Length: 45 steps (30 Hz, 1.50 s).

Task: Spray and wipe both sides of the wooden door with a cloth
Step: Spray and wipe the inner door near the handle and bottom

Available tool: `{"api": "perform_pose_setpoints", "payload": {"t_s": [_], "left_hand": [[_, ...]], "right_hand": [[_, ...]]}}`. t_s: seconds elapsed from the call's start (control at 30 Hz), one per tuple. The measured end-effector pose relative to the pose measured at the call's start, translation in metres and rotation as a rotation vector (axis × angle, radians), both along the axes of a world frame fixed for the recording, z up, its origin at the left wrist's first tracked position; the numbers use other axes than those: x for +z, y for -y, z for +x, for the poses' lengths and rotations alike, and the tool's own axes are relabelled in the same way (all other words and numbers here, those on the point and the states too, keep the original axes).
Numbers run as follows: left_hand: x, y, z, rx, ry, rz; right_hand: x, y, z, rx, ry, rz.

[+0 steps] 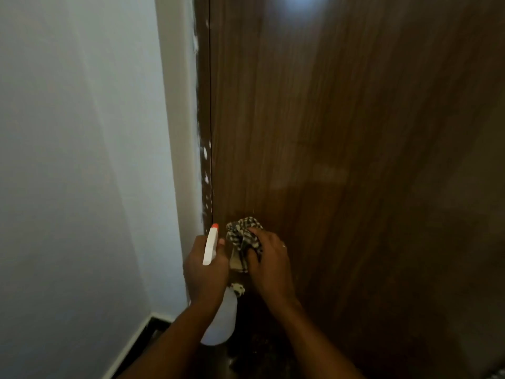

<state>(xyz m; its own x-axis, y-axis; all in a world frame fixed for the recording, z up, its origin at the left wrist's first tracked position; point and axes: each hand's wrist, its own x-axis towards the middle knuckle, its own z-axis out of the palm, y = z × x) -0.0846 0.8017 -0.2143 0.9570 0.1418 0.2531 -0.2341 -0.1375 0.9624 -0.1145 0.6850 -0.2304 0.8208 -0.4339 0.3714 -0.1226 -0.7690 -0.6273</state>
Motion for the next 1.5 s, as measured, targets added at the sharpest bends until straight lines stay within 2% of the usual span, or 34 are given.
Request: {"api": "perform_pose_setpoints", "payload": {"t_s": [0.27,0.43,0.5,0.57,0.67,0.73,0.8,0.9,1.0,1.13,1.4,1.5], "left_hand": [[0.192,-0.029,0.001,-0.009,0.007,0.040],[0.316,-0.052,-0.002,-0.032,-0.061,0.044],[0.360,-0.058,-0.002,-0.045,-0.054,0.057],[0.400,-0.065,0.001,-0.058,-0.075,0.068],[0.447,-0.071,0.010,-0.097,-0.095,0.078],[0.469,-0.075,0.017,-0.128,-0.078,0.079],[0.482,-0.080,0.025,-0.153,-0.057,0.084],[0.487,-0.089,0.036,-0.188,-0.071,0.088],[0.483,-0.102,0.044,-0.197,-0.074,0.083],[0.477,-0.116,0.051,-0.224,-0.072,0.070],[0.484,-0.139,0.046,-0.233,-0.077,0.065],[0.482,-0.146,0.048,-0.217,-0.067,0.054]], "right_hand": [[0.259,-0.020,-0.012,-0.062,0.138,0.215],[0.417,-0.028,-0.033,-0.189,0.242,0.310],[0.469,-0.032,-0.035,-0.232,0.278,0.255],[0.511,-0.033,-0.026,-0.270,0.259,0.096],[0.555,-0.028,0.008,-0.289,0.013,-0.157],[0.564,-0.027,0.032,-0.243,-0.264,-0.247],[0.562,-0.031,0.051,-0.167,-0.478,-0.254],[0.556,-0.036,0.068,-0.155,-0.587,-0.244],[0.546,-0.032,0.077,-0.168,-0.611,-0.243],[0.514,-0.029,0.085,-0.148,-0.522,0.084],[0.501,-0.033,0.080,-0.134,-0.367,0.260],[0.490,-0.039,0.077,-0.087,-0.273,0.468]]}}
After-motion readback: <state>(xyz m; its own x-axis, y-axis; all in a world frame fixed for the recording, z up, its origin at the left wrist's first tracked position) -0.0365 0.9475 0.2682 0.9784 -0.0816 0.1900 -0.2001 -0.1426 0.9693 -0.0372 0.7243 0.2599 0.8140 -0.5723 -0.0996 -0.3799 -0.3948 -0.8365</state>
